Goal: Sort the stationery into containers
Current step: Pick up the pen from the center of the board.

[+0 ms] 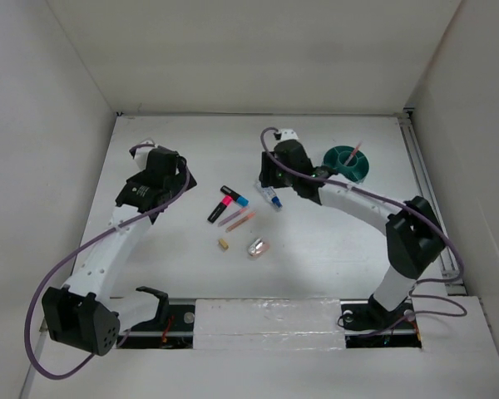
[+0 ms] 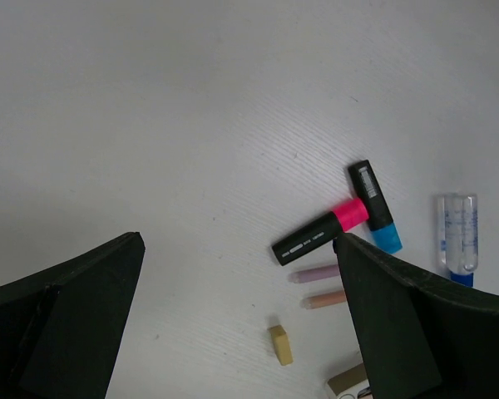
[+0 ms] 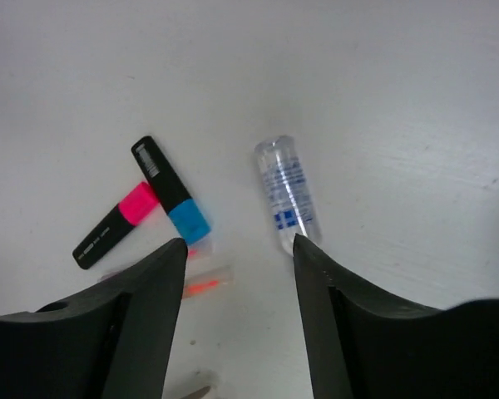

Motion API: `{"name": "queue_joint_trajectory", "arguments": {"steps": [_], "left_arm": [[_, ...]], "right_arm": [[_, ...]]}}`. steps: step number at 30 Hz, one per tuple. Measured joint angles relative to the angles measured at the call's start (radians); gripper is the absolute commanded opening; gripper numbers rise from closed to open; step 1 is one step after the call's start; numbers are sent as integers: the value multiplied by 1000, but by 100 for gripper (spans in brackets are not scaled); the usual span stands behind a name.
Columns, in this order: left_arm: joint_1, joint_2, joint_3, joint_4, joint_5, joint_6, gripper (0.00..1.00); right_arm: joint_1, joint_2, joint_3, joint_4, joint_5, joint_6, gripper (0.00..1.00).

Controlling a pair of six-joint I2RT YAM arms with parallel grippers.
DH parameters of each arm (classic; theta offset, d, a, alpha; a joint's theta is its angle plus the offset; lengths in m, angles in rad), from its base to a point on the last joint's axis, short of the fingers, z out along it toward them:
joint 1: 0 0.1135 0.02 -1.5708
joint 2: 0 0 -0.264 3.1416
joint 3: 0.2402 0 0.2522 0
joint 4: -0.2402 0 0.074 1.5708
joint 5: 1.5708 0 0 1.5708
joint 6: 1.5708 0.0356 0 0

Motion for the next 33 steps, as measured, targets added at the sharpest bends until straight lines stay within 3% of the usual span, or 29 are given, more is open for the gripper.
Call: {"name": "queue_joint_trajectory", "arguments": {"steps": [2, 9, 12, 16, 23, 24, 29, 30, 31, 33], "left_arm": [[0, 6, 1, -4, -11, -6, 99], [0, 11, 1, -13, -11, -11, 99], [0, 11, 1, -13, -8, -11, 99], [0, 7, 1, -12, 2, -8, 99], [0, -41, 1, -6, 22, 3, 99], [0, -48, 1, -6, 24, 3, 99], [0, -71, 1, -2, 41, 7, 99], [0, -75, 1, -2, 45, 8, 99], [0, -80, 1, 0, 47, 10, 99], [0, -90, 1, 2, 52, 14, 99]], "right_arm": [[77, 23, 5, -31, 102, 98, 62], [281, 20, -37, -58, 303, 401, 62], [326, 28, -17, -103, 394, 500, 88], [352, 132, 140, -263, 481, 666, 100], [356, 204, 195, -425, 498, 851, 95], [356, 204, 195, -440, 498, 879, 89], [356, 204, 195, -505, 497, 977, 84], [356, 204, 195, -511, 496, 993, 81], [356, 204, 195, -516, 494, 1007, 72], [356, 205, 195, -521, 485, 1028, 70]]}}
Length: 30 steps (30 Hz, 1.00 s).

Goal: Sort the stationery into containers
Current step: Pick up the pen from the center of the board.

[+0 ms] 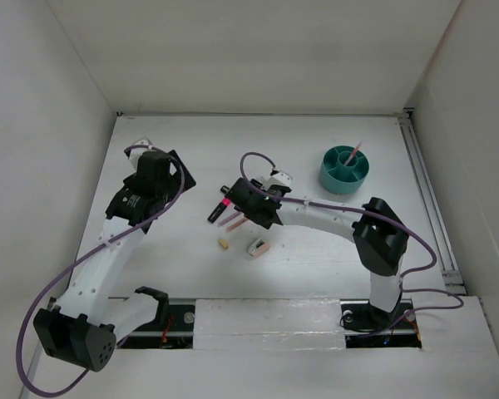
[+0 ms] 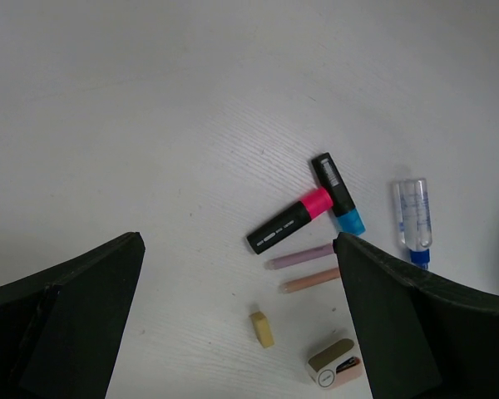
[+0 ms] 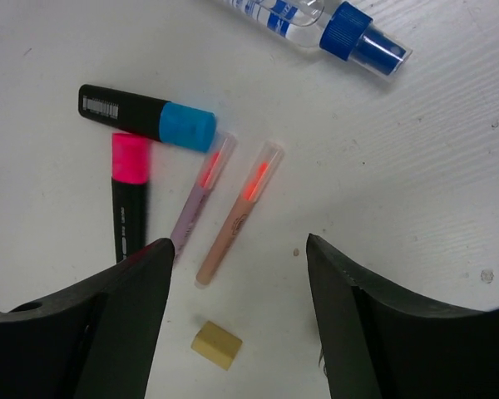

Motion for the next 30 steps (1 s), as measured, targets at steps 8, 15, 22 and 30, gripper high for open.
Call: {"name": "queue_joint_trajectory", "arguments": {"steps": [8, 15, 22, 30], "left_arm": [[0, -39, 0, 6, 19, 10, 99], [0, -42, 0, 6, 33, 21, 99], [0, -42, 0, 7, 47, 24, 99], [0, -42, -2, 10, 50, 24, 99]], "right_arm": [[-5, 24, 0, 11, -22, 41, 64], [-18, 109, 26, 7, -42, 46, 63], [-39, 126, 30, 6, -58, 48, 60], [-72, 150, 55, 7, -69, 48, 57]]}}
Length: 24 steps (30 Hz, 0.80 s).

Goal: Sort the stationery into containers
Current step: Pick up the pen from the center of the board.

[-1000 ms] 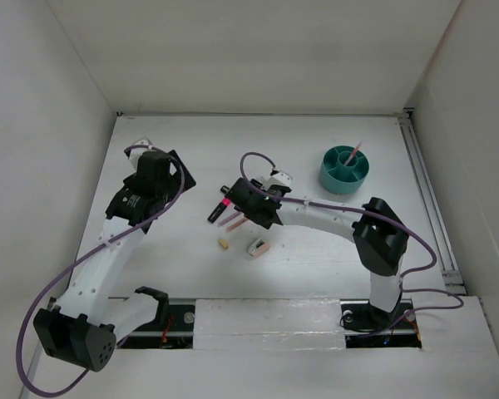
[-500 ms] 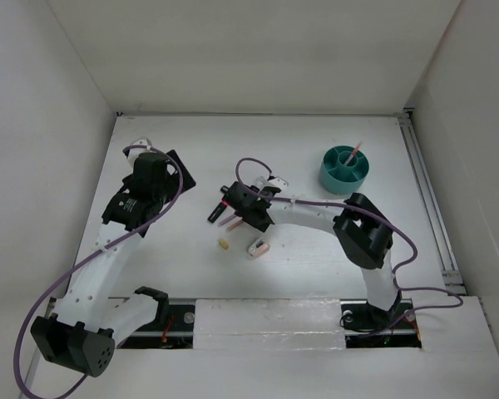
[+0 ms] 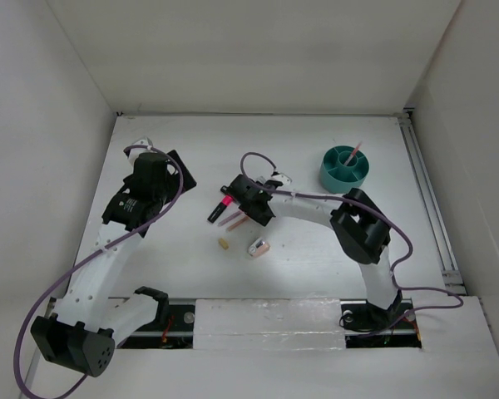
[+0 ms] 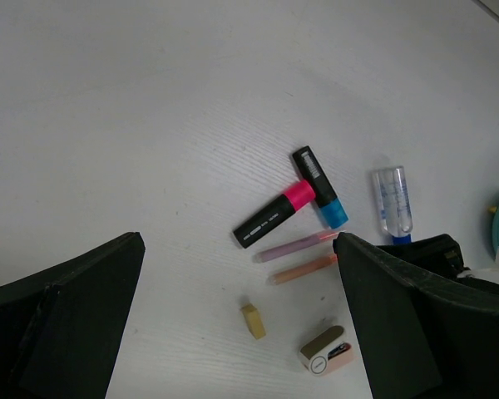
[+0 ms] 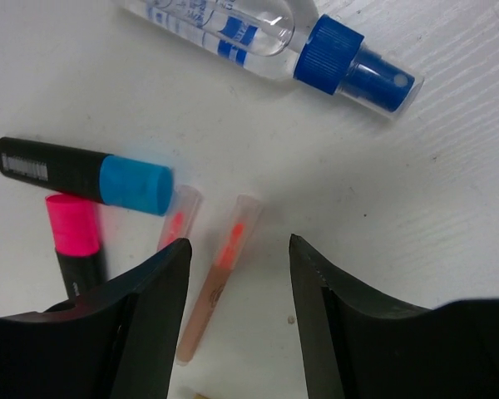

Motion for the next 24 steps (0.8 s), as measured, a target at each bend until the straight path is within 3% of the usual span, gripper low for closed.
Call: {"name": "queue_joint_trajectory", "arguments": {"steps": [6, 10, 13, 24], "left_arm": [[0, 0, 0, 5, 2, 0, 99], [0, 0, 0, 5, 2, 0, 99], [0, 0, 0, 5, 2, 0, 99], [0, 0, 0, 5, 2, 0, 99]], "right_arm": [[-12, 31, 5, -1, -5, 3, 57], [-12, 35, 10, -6, -12, 2, 46], [-12, 40, 17, -10, -21, 0, 21], [-12, 49, 24, -11, -45, 3, 26]]}}
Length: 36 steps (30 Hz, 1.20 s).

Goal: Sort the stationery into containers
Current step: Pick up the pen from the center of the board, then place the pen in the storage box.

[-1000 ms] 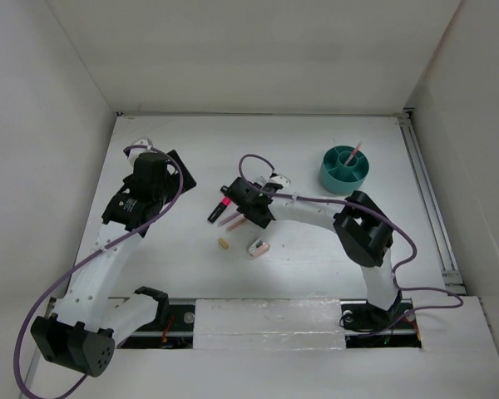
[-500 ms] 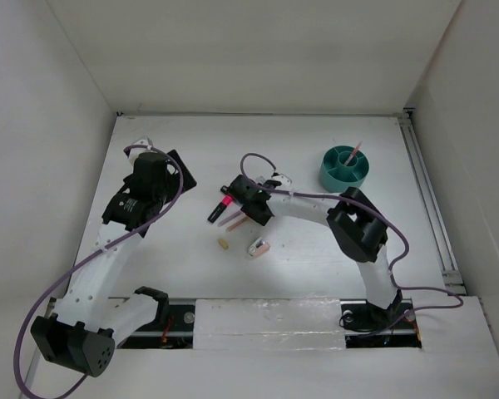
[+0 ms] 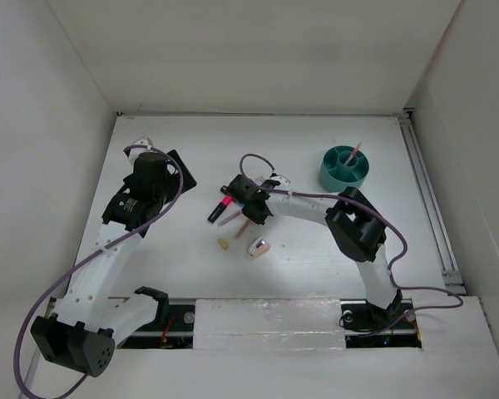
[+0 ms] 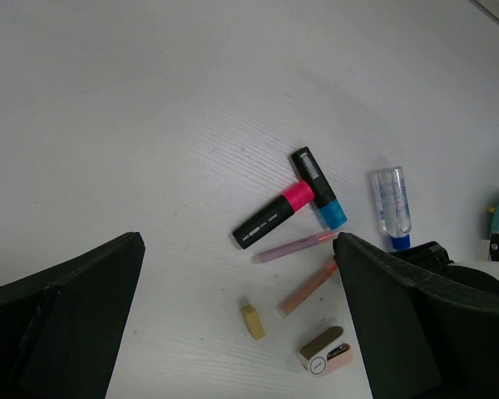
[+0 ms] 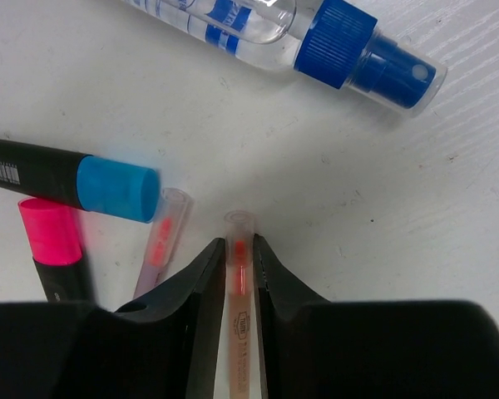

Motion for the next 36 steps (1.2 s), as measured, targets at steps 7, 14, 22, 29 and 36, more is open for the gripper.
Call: {"name": "queue_joint_trajectory", "arguments": {"steps": [7, 14, 22, 29, 36], "left_arm": [[0, 0, 0, 0, 0, 0, 99], [0, 0, 0, 0, 0, 0, 99], [0, 0, 0, 1, 1, 5, 99], [0, -5, -2, 16, 12, 12, 99], [0, -8, -2, 21, 19, 18, 99]], "right_arm": [[-8, 0, -4, 21, -22, -17, 0], [-24, -27, -51, 75, -51, -39, 0], [-41, -142, -117, 51, 2, -76, 0], [-121, -420, -278, 252, 103, -323, 0], [-415, -622, -485, 690, 7, -816, 0]]}}
